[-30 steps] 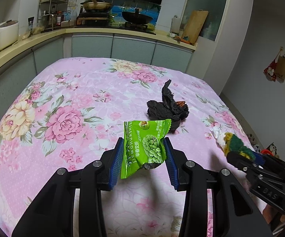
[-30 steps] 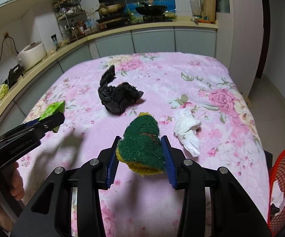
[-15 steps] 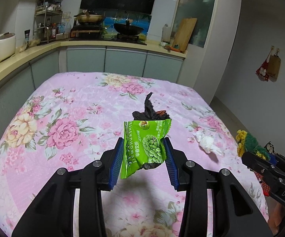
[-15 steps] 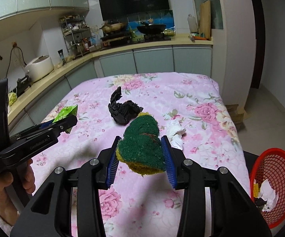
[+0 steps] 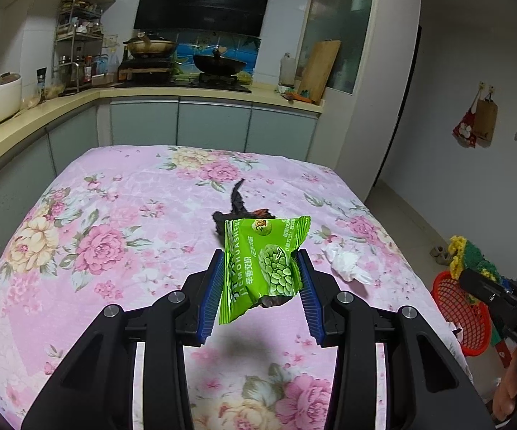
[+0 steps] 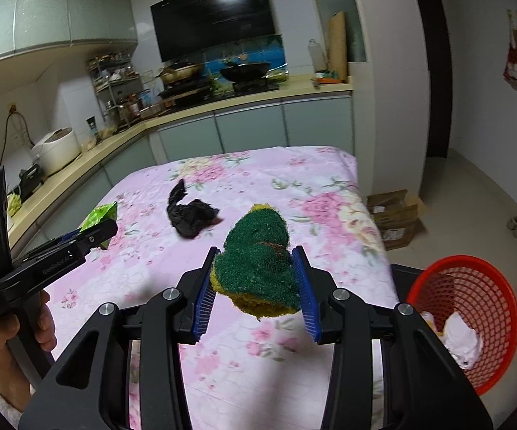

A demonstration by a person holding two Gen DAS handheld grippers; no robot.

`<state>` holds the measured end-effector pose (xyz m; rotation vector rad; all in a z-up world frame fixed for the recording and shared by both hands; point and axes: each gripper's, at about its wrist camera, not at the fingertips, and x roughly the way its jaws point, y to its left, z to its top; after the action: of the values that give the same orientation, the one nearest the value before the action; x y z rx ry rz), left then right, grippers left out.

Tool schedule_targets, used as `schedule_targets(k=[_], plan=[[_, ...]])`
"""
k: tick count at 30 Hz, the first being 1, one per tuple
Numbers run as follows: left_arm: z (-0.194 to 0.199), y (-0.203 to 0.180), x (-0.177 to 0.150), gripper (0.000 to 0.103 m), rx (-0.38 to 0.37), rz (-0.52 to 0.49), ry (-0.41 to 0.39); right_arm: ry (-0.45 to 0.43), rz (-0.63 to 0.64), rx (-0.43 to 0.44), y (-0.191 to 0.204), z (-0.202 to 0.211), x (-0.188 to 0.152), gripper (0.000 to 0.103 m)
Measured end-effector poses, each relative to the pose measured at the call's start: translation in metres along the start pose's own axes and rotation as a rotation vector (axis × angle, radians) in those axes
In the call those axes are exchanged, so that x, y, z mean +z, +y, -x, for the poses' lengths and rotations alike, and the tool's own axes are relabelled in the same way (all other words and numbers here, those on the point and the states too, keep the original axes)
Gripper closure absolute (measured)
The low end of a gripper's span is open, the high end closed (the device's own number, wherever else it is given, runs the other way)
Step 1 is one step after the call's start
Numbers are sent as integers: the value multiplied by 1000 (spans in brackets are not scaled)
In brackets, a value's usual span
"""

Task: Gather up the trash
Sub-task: 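Carry the packet and sponge over the red basket and open both tools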

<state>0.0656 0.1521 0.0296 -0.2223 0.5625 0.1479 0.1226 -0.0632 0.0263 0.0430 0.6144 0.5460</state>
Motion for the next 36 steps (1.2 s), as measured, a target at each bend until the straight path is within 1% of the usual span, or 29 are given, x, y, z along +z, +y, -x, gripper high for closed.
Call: schedule_targets(k=[15, 27, 33, 36], plan=[[-10, -41, -3, 65, -63, -40, 25, -52, -76, -66, -47, 29, 2, 63], [-15, -78, 6, 65, -113, -81, 26, -77, -140, -98, -76, 45, 10, 63], [-20, -100, 9, 64, -145, -111, 34, -85, -174, -132, -95, 52, 13, 63], [-24, -111, 9, 65, -167, -125, 42, -84, -185, -164, -104, 54, 15, 63]])
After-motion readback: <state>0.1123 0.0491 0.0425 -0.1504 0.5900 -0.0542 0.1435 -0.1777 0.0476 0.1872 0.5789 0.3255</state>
